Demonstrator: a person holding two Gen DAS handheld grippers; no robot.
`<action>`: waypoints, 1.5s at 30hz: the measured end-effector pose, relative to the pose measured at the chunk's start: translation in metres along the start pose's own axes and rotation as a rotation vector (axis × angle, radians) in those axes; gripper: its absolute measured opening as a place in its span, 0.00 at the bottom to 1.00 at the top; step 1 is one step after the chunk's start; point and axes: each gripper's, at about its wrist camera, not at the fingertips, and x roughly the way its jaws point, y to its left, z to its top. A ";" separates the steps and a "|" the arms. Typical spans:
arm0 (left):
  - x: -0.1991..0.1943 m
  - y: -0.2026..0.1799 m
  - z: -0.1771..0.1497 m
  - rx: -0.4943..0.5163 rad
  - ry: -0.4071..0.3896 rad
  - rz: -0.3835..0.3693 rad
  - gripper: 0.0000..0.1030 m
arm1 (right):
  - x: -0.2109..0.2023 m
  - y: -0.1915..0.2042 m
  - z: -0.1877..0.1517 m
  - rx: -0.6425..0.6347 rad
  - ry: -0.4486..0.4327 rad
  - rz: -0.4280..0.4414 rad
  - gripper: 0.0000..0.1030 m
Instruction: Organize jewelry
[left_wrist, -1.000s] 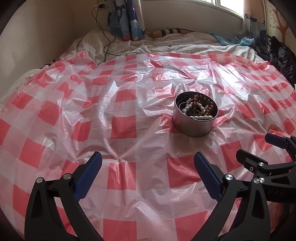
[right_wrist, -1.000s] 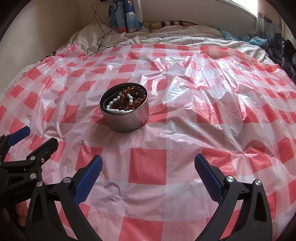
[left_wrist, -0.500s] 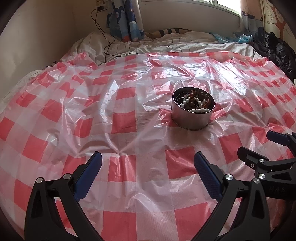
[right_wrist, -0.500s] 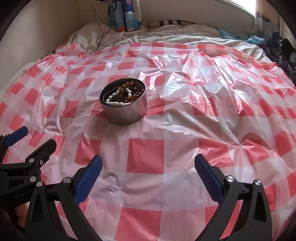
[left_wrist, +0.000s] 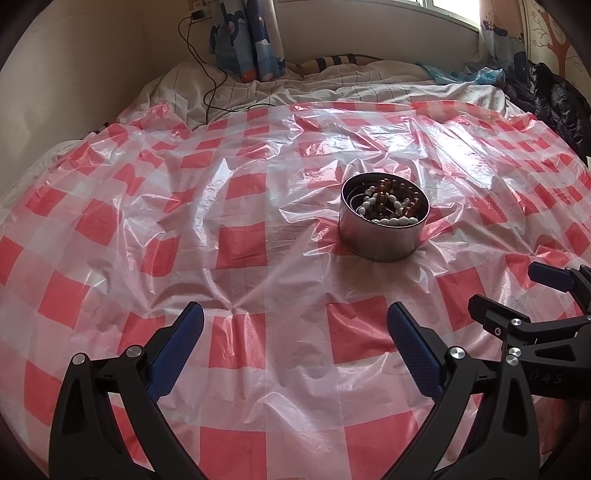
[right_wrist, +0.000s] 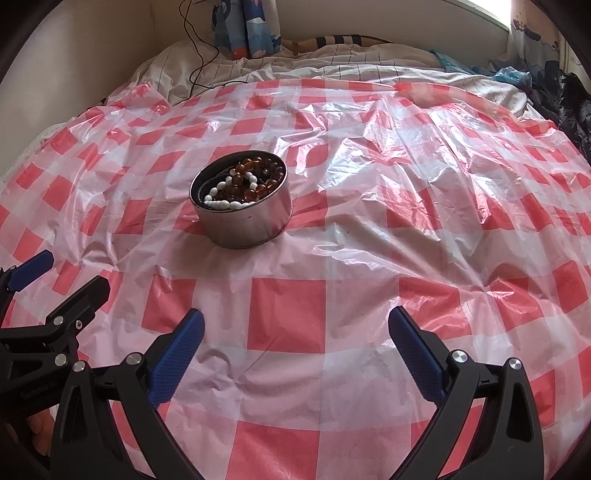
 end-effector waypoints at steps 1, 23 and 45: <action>0.001 -0.001 0.000 0.002 0.001 0.000 0.93 | 0.000 0.000 0.000 0.001 -0.001 -0.001 0.93; 0.016 -0.003 0.001 0.005 0.015 -0.004 0.93 | 0.010 -0.001 0.003 -0.010 0.004 -0.018 0.93; 0.036 -0.005 -0.003 0.017 0.075 -0.007 0.93 | 0.018 -0.001 0.004 -0.013 0.010 -0.027 0.93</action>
